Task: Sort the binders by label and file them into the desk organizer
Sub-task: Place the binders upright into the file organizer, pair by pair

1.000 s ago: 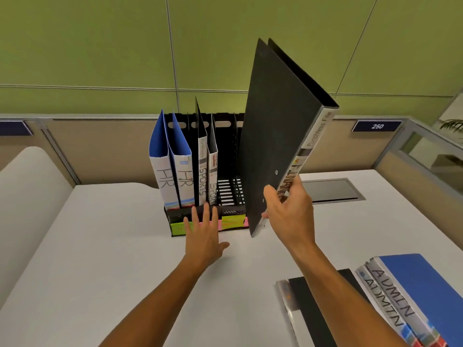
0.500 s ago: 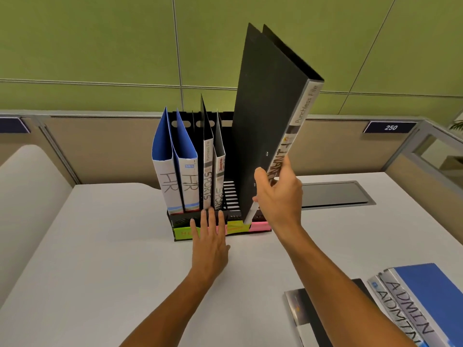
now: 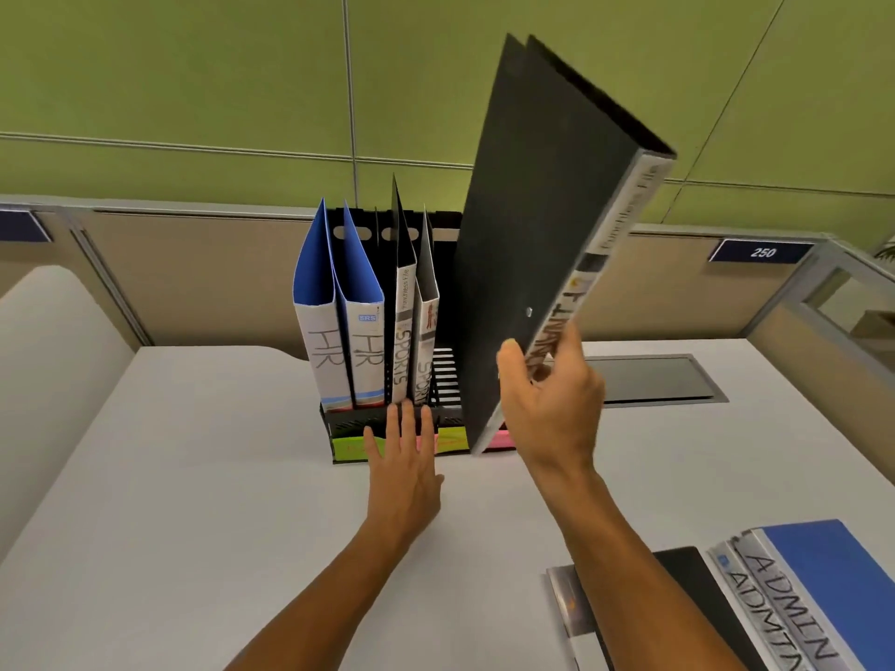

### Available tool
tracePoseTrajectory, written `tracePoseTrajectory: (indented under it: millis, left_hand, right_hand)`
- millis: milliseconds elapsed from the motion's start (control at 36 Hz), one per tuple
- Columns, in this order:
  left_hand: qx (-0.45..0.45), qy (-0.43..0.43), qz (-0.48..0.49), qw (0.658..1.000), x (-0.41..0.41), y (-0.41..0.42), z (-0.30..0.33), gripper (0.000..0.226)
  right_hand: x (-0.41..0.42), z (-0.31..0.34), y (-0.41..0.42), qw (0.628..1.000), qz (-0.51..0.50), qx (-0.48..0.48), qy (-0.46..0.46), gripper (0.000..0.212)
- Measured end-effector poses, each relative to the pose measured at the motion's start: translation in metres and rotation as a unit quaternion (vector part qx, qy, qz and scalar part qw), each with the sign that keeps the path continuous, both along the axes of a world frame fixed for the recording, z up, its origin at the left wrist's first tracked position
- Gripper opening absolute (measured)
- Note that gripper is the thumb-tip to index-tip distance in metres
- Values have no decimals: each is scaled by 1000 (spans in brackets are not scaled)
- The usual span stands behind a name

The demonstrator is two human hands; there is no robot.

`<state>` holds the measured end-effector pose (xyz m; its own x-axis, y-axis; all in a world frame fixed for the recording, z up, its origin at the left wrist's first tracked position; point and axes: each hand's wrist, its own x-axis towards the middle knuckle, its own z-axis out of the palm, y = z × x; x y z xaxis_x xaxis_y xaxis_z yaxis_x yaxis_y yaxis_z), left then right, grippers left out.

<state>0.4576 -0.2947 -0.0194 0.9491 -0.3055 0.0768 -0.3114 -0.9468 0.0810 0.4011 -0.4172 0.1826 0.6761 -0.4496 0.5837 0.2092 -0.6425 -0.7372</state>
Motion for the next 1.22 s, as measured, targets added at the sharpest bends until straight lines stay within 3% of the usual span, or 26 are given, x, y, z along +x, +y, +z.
tracePoseTrajectory:
  millis: [194,611,1028,1222]
  left_hand:
    - [-5,-8,-10,1000,-1,4,2,103]
    - [-18,-16,-20,1000,2,7,-4,114]
    - [-19,-43,-58,997,6,13,0,104]
    - [-11,-57,-79,995,10,23,2,105]
  right_hand:
    - [54,-18,-5,999,31,-36,22,46]
    - [101,-50,9,998,50,-16,36,51]
    - [100,-86,16,985,51,-32,162,57]
    - [98,-102,9,962,76,-38,260,49]
